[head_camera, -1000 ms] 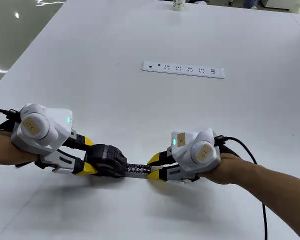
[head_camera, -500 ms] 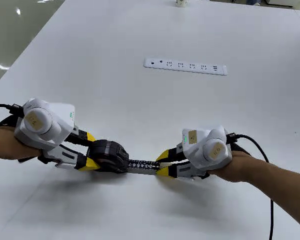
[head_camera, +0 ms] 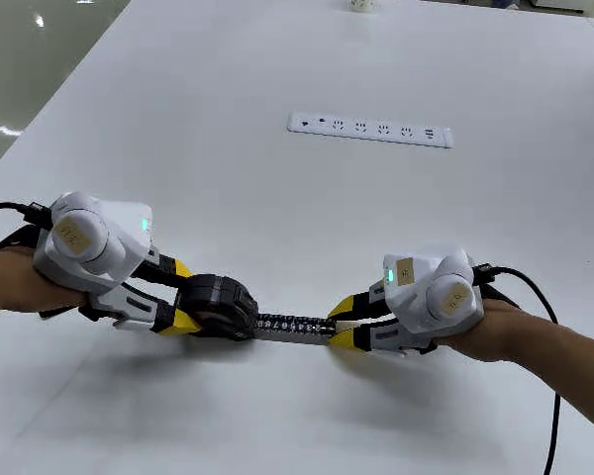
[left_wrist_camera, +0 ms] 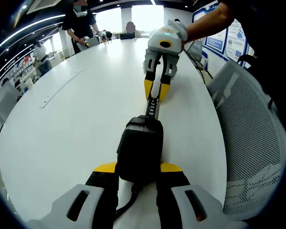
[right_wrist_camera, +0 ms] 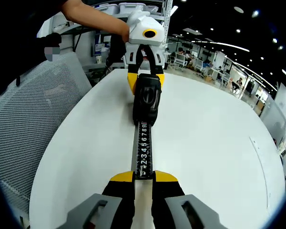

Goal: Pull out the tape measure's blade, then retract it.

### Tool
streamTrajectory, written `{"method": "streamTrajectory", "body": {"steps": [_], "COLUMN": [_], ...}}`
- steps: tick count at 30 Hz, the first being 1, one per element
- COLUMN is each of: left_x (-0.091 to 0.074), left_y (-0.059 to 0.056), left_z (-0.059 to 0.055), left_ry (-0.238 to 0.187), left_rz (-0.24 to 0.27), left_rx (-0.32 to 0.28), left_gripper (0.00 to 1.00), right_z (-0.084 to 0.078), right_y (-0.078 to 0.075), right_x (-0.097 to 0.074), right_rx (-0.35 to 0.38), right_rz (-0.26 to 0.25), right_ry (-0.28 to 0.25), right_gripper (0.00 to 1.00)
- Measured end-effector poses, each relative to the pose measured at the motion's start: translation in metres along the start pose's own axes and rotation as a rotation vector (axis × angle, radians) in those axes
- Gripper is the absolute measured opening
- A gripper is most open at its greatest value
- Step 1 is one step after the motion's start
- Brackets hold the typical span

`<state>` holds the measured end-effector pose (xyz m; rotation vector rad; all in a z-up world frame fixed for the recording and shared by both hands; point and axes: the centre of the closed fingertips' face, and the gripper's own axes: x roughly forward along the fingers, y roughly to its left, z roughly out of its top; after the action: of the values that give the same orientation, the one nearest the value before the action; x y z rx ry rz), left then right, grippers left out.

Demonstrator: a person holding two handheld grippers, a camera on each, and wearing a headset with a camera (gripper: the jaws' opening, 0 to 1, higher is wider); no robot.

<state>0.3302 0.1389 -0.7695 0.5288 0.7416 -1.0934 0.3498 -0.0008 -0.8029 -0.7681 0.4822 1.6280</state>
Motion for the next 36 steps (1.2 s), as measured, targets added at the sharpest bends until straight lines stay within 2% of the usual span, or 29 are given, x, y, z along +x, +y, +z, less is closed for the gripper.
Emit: {"method": "streamTrajectory", "body": {"steps": [36], "left_x": [0.0], "left_y": [0.0], "left_z": [0.0], "left_ry": [-0.001], "left_rz": [-0.003], "left_rx": [-0.006], "left_gripper": [0.24], "right_z": [-0.032], "right_y": [0.003], "right_x": [-0.033], "right_rx": [0.028], "right_rz": [-0.02], "right_ry": [0.03], "right_gripper": [0.09]}}
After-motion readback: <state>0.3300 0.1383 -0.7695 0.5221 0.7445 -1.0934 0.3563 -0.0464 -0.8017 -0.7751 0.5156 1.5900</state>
